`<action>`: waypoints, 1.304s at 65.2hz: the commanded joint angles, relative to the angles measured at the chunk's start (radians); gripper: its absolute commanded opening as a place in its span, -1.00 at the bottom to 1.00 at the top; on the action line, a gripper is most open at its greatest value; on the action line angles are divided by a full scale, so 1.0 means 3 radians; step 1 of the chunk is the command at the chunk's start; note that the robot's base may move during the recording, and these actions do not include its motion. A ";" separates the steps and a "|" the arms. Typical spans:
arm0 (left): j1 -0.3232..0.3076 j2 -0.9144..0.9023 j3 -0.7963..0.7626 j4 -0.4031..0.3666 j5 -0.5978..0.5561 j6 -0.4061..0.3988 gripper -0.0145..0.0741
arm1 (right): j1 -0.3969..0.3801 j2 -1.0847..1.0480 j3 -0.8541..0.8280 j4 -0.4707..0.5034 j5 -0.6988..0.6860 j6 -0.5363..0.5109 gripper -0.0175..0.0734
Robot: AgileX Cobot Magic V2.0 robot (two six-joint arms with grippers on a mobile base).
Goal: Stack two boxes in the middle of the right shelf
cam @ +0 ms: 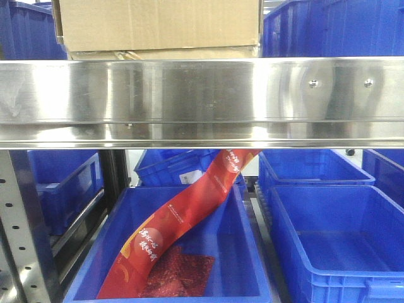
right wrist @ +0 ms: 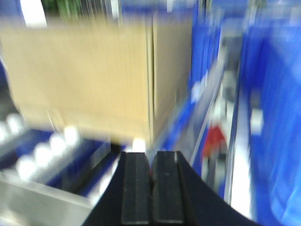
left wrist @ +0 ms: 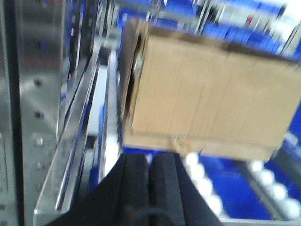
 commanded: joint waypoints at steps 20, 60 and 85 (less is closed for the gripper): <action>0.0010 -0.0432 0.0014 -0.0008 -0.0046 -0.0015 -0.92 | -0.0017 -0.0370 0.0011 -0.0002 -0.0179 -0.0020 -0.98; 0.0010 -0.0432 0.0014 -0.0008 -0.0046 -0.0015 -0.92 | -0.0790 -0.1362 0.1180 0.0918 -0.0298 -0.1413 -0.97; 0.0010 -0.0432 0.0014 -0.0008 -0.0046 -0.0015 -0.92 | -0.1031 -0.2506 0.2196 0.0837 -0.0191 -0.1186 -0.97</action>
